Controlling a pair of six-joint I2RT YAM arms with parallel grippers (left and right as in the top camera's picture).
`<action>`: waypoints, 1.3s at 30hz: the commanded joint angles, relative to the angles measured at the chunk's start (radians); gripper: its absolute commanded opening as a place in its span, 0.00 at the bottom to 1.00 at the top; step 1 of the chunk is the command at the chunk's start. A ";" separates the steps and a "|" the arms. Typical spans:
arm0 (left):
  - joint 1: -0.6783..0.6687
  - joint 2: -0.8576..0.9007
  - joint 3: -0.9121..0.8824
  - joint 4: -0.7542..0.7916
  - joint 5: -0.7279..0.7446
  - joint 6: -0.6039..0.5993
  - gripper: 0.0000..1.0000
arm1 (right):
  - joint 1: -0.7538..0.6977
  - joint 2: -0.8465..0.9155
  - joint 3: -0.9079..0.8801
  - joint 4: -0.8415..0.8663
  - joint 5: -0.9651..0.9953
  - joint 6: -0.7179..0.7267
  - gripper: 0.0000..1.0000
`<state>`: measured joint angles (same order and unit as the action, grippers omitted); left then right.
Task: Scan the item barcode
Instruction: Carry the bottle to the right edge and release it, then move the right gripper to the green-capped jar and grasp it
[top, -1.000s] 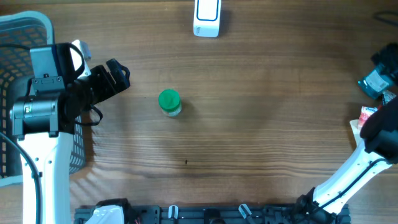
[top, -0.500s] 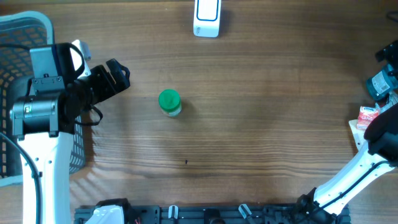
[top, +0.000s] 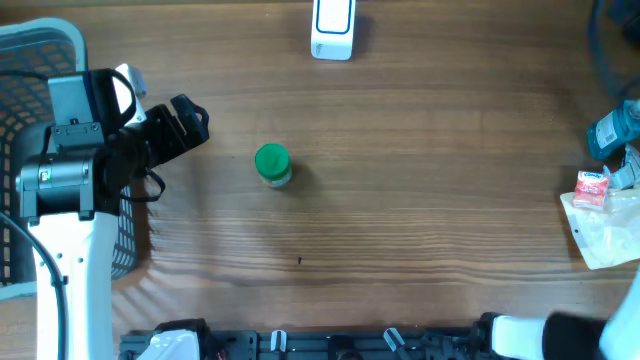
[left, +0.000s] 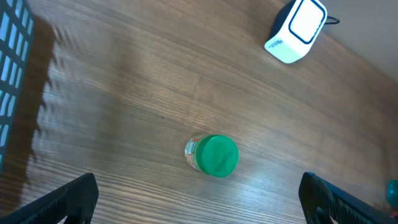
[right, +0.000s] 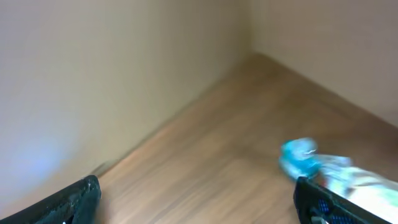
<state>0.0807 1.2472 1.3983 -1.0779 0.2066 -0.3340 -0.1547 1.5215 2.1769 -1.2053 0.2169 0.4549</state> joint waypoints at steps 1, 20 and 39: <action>0.007 -0.003 0.014 0.000 0.002 0.013 1.00 | 0.166 0.085 -0.025 -0.097 -0.087 0.081 1.00; 0.008 -0.004 0.015 0.082 0.001 0.013 1.00 | 0.675 0.570 -0.025 -0.103 -0.228 0.428 1.00; 0.008 -0.024 0.015 -0.002 -0.085 -0.101 1.00 | 0.857 0.637 -0.025 -0.052 -0.356 1.207 1.00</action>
<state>0.0811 1.2461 1.3983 -1.0672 0.1452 -0.3805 0.6655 2.0968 2.1483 -1.2587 -0.1341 1.4662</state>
